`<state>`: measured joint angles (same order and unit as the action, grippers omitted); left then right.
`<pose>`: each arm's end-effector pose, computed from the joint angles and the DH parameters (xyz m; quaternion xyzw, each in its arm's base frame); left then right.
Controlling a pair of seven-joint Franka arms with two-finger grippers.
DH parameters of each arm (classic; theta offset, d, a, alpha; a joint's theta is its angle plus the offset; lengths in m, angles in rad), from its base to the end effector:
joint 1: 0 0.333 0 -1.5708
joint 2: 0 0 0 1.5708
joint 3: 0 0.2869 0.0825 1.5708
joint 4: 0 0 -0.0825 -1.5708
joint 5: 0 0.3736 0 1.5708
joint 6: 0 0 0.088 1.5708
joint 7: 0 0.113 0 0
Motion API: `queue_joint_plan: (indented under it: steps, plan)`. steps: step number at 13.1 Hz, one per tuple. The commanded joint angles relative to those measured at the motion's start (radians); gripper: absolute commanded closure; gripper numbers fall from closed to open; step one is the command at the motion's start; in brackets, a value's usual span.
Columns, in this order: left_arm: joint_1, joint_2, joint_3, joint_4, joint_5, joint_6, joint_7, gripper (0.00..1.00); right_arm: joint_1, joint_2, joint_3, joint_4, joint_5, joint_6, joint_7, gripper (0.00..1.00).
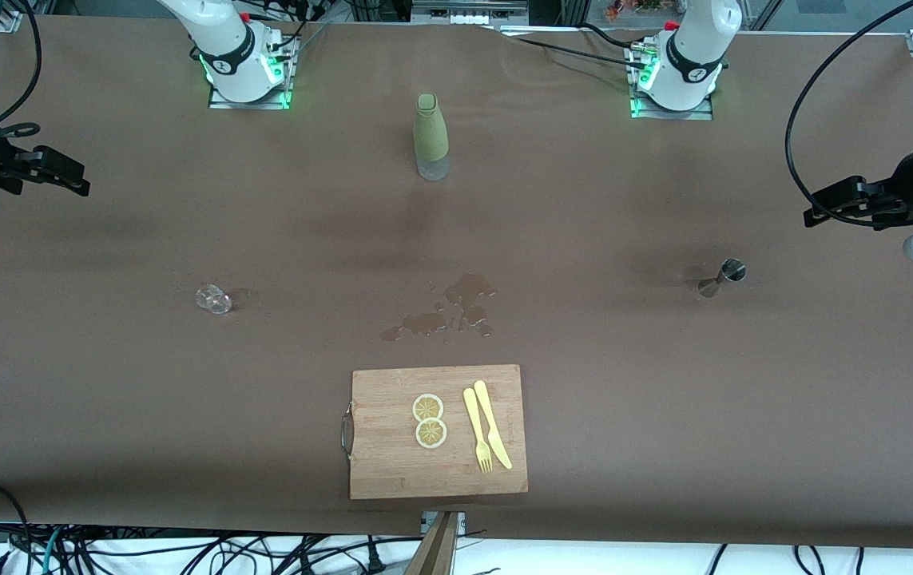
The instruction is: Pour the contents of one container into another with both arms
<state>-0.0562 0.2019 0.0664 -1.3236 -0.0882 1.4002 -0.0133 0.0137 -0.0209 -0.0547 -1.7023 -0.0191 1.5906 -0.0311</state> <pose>0.5810 -0.0092 0.5743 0.9973 0.0067 -0.0624 0.0371 0.5338 -0.0243 0.5418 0.9989 -0.0043 -0.0457 0.0073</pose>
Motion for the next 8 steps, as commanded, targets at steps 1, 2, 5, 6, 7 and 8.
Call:
queue_joint_plan:
  steps: [1, 2, 5, 6, 7, 8]
  plan:
    - [-0.001, -0.001, 0.001, 0.006, 0.015, 0.002, -0.005, 0.00, -0.008, 0.004, 0.003, 0.013, 0.016, -0.003, -0.006, 0.00]
    - [-0.004, 0.007, 0.001, 0.009, 0.022, 0.002, -0.007, 0.00, -0.009, 0.003, 0.003, 0.013, 0.014, -0.004, -0.007, 0.00]
    - [-0.004, 0.008, 0.000, 0.009, 0.019, 0.002, -0.007, 0.00, -0.008, 0.004, 0.003, 0.013, 0.014, -0.003, -0.006, 0.00]
    - [-0.001, 0.008, 0.001, 0.009, 0.016, 0.002, -0.008, 0.00, -0.009, 0.004, 0.003, 0.013, 0.014, -0.001, -0.006, 0.00]
    - [-0.001, 0.008, 0.001, 0.009, 0.018, 0.002, -0.007, 0.00, -0.009, 0.004, 0.003, 0.013, 0.014, -0.003, -0.006, 0.00]
    - [0.010, 0.010, 0.001, 0.009, 0.016, 0.000, -0.007, 0.00, -0.009, 0.004, 0.003, 0.013, 0.014, -0.006, -0.006, 0.00]
